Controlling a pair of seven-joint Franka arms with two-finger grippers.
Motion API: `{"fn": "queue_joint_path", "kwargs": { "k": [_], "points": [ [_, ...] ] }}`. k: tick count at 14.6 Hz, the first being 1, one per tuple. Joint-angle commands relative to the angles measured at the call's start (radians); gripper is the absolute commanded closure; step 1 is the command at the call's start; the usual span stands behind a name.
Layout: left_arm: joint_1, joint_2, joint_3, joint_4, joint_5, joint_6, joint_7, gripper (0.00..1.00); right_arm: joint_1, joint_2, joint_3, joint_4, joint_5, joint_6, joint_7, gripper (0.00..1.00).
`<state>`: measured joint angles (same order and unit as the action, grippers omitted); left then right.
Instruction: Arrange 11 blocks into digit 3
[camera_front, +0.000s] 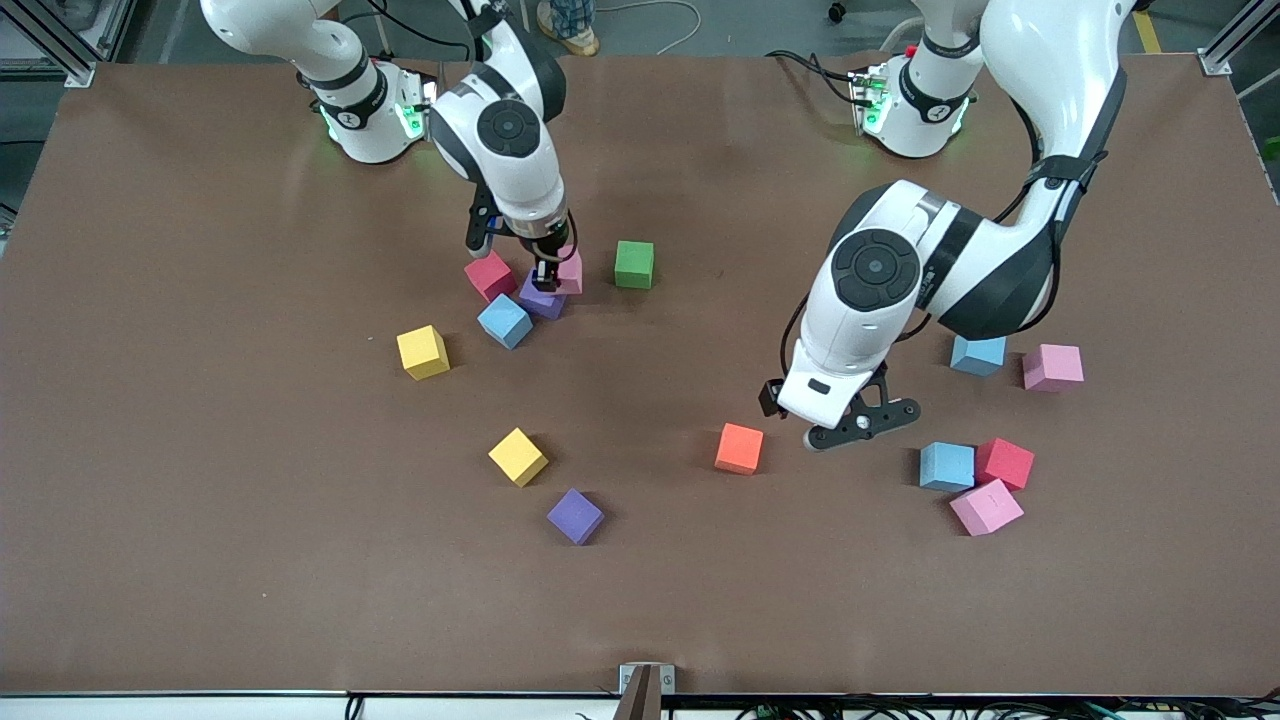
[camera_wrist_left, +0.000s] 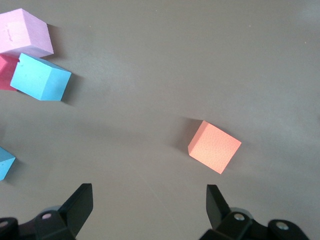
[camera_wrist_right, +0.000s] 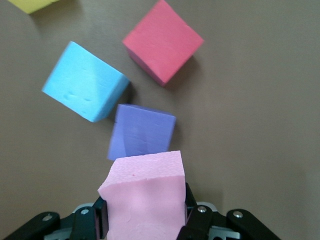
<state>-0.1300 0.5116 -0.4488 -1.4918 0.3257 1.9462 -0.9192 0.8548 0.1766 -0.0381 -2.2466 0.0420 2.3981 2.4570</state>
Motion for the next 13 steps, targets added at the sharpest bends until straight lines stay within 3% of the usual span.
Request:
{"fn": "queue_joint_path", "kwargs": {
  "k": [1,9,13],
  "points": [
    [0.023,-0.016,-0.011,0.004,-0.014,-0.024,0.036,0.0,0.042,-0.031,-0.006,-0.051,0.01,0.027,0.063,1.0],
    [0.026,-0.018,-0.005,0.001,-0.014,-0.046,0.054,0.0,0.124,-0.016,-0.006,-0.09,0.012,0.101,0.158,1.0],
    [0.027,-0.016,-0.002,0.002,-0.014,-0.046,0.065,0.0,0.139,0.043,-0.008,-0.087,0.012,0.168,0.181,1.0]
  ]
}}
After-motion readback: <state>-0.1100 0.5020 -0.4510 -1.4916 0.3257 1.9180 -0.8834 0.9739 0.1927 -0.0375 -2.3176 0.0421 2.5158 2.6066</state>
